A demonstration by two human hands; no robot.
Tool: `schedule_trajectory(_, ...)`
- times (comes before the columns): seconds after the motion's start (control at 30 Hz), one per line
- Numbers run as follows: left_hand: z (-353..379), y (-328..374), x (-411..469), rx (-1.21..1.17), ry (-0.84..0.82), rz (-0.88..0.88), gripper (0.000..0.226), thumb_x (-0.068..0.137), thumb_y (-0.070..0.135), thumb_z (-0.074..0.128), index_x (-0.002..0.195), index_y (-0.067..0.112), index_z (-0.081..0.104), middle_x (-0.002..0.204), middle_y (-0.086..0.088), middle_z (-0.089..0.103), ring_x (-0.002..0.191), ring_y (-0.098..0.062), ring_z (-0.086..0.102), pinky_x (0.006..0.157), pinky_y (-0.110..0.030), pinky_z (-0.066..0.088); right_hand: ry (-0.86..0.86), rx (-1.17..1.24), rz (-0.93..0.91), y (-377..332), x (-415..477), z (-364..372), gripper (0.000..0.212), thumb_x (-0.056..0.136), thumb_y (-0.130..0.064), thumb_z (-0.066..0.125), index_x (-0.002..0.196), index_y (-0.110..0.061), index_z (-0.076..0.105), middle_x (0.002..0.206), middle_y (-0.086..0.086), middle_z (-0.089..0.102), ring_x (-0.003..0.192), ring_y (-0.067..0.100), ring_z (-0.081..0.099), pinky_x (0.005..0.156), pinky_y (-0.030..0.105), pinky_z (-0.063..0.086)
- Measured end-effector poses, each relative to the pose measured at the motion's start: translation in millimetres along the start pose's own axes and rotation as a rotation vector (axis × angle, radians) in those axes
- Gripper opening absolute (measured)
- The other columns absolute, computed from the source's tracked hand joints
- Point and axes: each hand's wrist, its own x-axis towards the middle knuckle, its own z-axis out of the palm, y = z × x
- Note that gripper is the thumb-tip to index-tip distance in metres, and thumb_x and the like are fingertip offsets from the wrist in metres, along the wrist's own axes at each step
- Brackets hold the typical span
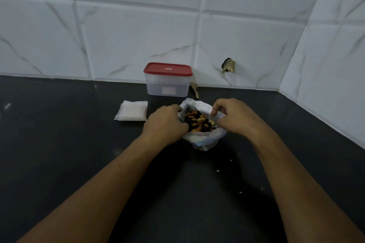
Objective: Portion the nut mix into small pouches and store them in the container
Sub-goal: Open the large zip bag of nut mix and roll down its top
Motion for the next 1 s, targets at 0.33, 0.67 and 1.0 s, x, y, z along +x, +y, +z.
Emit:
schedule_trajectory(0.33, 15, 7, 0, -0.212, 0.016, 0.006, 0.060, 0.094, 0.020, 0.067, 0.151, 0.022, 0.046, 0.138, -0.001, 0.060, 0.108, -0.019, 0.066, 0.096, -0.042, 0.057, 0.104, -0.100, 0.048, 5, -1, -3, 0.031, 0.091, -0.011, 0.067, 0.118, -0.025, 0.074, 0.128, 0.003, 0.065, 0.097, 0.018, 0.059, 0.078, 0.033, 0.051)
schedule_trajectory(0.67, 21, 17, 0, -0.448, -0.148, -0.026, 0.051, 0.098, 0.025, 0.064, 0.147, 0.029, 0.048, 0.123, 0.006, 0.054, 0.093, -0.015, 0.067, 0.067, -0.026, 0.060, -0.003, -0.009, 0.114, 18, 4, -4, 0.022, 0.094, -0.013, 0.064, 0.111, -0.025, 0.073, 0.092, -0.009, 0.058, 0.075, 0.011, 0.059, 0.069, 0.032, 0.052)
schedule_trajectory(1.0, 29, 35, -6, -0.660, -0.309, -0.087, 0.077, 0.094, 0.009, 0.067, 0.159, 0.023, 0.028, 0.123, 0.007, 0.053, 0.096, -0.017, 0.066, 0.058, -0.016, 0.054, 0.043, -0.080, 0.054, 26, 12, -3, 0.035, 0.093, -0.019, 0.067, 0.126, -0.031, 0.070, 0.131, 0.005, 0.060, 0.101, 0.021, 0.063, 0.080, 0.034, 0.052)
